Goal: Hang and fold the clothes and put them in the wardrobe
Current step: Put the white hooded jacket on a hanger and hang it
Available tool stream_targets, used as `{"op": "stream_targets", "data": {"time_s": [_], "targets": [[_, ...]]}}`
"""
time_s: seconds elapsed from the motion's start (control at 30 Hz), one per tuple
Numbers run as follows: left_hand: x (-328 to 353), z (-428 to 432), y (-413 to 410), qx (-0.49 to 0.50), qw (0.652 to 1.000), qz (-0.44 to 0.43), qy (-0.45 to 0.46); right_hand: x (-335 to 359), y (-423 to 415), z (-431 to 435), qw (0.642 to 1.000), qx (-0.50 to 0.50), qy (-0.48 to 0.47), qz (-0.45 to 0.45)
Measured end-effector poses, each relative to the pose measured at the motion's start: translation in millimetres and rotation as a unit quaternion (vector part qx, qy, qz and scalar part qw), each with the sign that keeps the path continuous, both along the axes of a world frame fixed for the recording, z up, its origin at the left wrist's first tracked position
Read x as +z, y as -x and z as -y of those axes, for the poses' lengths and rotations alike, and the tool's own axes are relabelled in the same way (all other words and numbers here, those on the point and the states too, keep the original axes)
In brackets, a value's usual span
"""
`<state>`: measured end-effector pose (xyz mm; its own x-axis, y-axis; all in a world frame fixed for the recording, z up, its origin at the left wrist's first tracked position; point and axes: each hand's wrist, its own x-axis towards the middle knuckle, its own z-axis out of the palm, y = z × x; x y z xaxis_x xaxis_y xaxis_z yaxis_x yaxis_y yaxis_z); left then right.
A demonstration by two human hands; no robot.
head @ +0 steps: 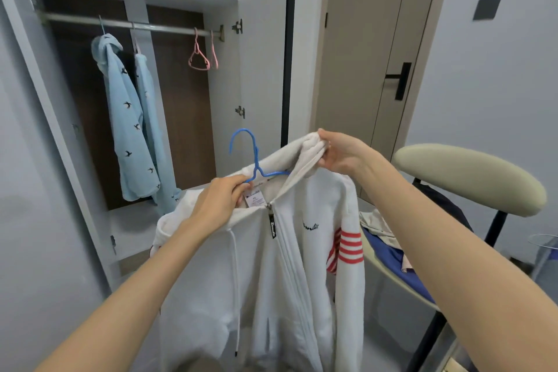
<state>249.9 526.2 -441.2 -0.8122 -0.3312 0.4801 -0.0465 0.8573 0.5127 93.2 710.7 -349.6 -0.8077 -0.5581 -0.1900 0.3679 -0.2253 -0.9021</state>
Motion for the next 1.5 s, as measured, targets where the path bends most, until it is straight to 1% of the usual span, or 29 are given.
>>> {"op": "stream_targets", "data": {"time_s": [0.13, 0.2, 0.23, 0.3, 0.37, 0.4, 0.43, 0.47, 0.5, 0.53, 0.6, 0.67, 0.7, 0.8, 0.83, 0.87, 0.93, 1.0, 1.03, 1.07, 1.1, 1.13, 1.17, 1.2, 1.23, 1.3, 1.33, 1.43, 1.5], "targets": [[16.5, 1.9, 0.2, 0.004, 0.997, -0.061, -0.054, -11.4, -3.3, -11.8, 0.998, -0.01, -0.056, 0.04], [15.7, -2.2, 0.8, -0.002, 0.997, -0.058, -0.06, -18.6, -5.8, -18.4, 0.997, -0.006, -0.038, 0.069], [13.1, -4.8, 1.3, -0.007, 0.996, -0.053, -0.065, -20.5, -7.7, -20.0, 0.998, -0.006, -0.025, 0.063], [8.4, -9.0, 3.3, -0.019, 0.996, -0.044, -0.079, -24.6, -11.7, -18.1, 1.0, -0.012, -0.023, -0.015], [6.9, -10.9, 4.9, -0.021, 0.994, -0.051, -0.095, -28.9, -18.4, -12.7, 0.983, -0.008, -0.094, -0.158], [6.6, -10.7, 4.8, -0.016, 0.993, -0.06, -0.1, -32.6, -21.4, -11.3, 0.951, 0.003, -0.168, -0.259], [6.5, -10.3, 4.2, -0.008, 0.992, -0.067, -0.102, -38.5, -21.3, -11.9, 0.896, 0.019, -0.256, -0.361], [6.1, -9.3, 3.0, -0.001, 0.992, -0.07, -0.102, -46.8, -17.6, -14.0, 0.827, 0.038, -0.338, -0.448], [5.5, -8.3, 1.5, 0.005, 0.992, -0.07, -0.1, -55.7, -13.2, -18.4, 0.763, 0.055, -0.399, -0.506], [5.2, -7.0, -0.3, 0.013, 0.993, -0.067, -0.097, -64.4, -9.6, -23.6, 0.722, 0.07, -0.432, -0.537], [5.2, -3.3, -3.5, 0.028, 0.993, -0.061, -0.092, -78.2, -7.0, -31.7, 0.682, 0.059, -0.446, -0.577], [4.6, 0.3, -6.2, 0.039, 0.993, -0.057, -0.091, -83.0, -7.3, -33.8, 0.666, -0.004, -0.427, -0.612], [4.0, 1.5, -7.6, 0.042, 0.993, -0.055, -0.091, -84.2, -7.6, -33.6, 0.648, -0.033, -0.427, -0.63], [3.2, 3.4, -11.1, 0.053, 0.993, -0.052, -0.088, -88.7, -6.6, -29.8, 0.534, -0.047, -0.493, -0.685], [3.6, 4.0, -12.0, 0.057, 0.993, -0.054, -0.088, -91.8, -6.4, -28.5, 0.509, -0.03, -0.519, -0.686], [4.1, 4.7, -12.9, 0.061, 0.993, -0.054, -0.09, -95.6, -6.9, -27.7, 0.498, -0.017, -0.535, -0.682], [6.0, 5.7, -14.1, 0.063, 0.992, -0.05, -0.095, -103.0, -9.0, -26.0, 0.501, -0.028, -0.536, -0.679], [7.8, 6.6, -15.4, 0.061, 0.992, -0.052, -0.101, -109.3, -13.7, -19.1, 0.5, -0.052, -0.503, -0.704], [8.7, 6.4, -15.7, 0.062, 0.991, -0.056, -0.101, -111.6, -18.2, -12.9, 0.516, -0.059, -0.477, -0.709], [9.5, 6.0, -16.2, 0.065, 0.991, -0.059, -0.1, -112.6, -22.4, -6.2, 0.567, -0.059, -0.44, -0.694], [10.2, 5.5, -16.5, 0.066, 0.991, -0.062, -0.099, -110.7, -27.4, -0.7, 0.663, -0.038, -0.389, -0.639], [10.9, 5.2, -16.6, 0.065, 0.991, -0.066, -0.098, -107.6, -32.7, 4.0, 0.769, 0.004, -0.327, -0.549], [11.7, 5.1, -16.6, 0.064, 0.991, -0.071, -0.098, -104.3, -37.7, 6.6, 0.842, 0.053, -0.28, -0.458], [12.3, 5.1, -16.7, 0.063, 0.99, -0.076, -0.098, -103.1, -40.8, 8.0, 0.874, 0.104, -0.257, -0.4], [12.9, 5.1, -16.6, 0.06, 0.99, -0.079, -0.1, -102.0, -43.2, 9.1, 0.876, 0.148, -0.256, -0.38], [14.5, 4.1, -15.8, 0.052, 0.989, -0.088, -0.108, -106.3, -46.7, 12.7, 0.847, 0.172, -0.292, -0.409], [15.4, 2.7, -15.2, 0.049, 0.988, -0.091, -0.112, -110.1, -47.3, 15.4, 0.837, 0.156, -0.304, -0.428], [17.7, -2.5, -12.8, 0.038, 0.988, -0.095, -0.119, -115.5, -50.0, 22.7, 0.839, 0.071, -0.295, -0.453], [19.9, -2.9, -13.1, 0.047, 0.988, -0.093, -0.117, -116.1, -50.3, 19.6, 0.805, 0.042, -0.317, -0.499]]}}
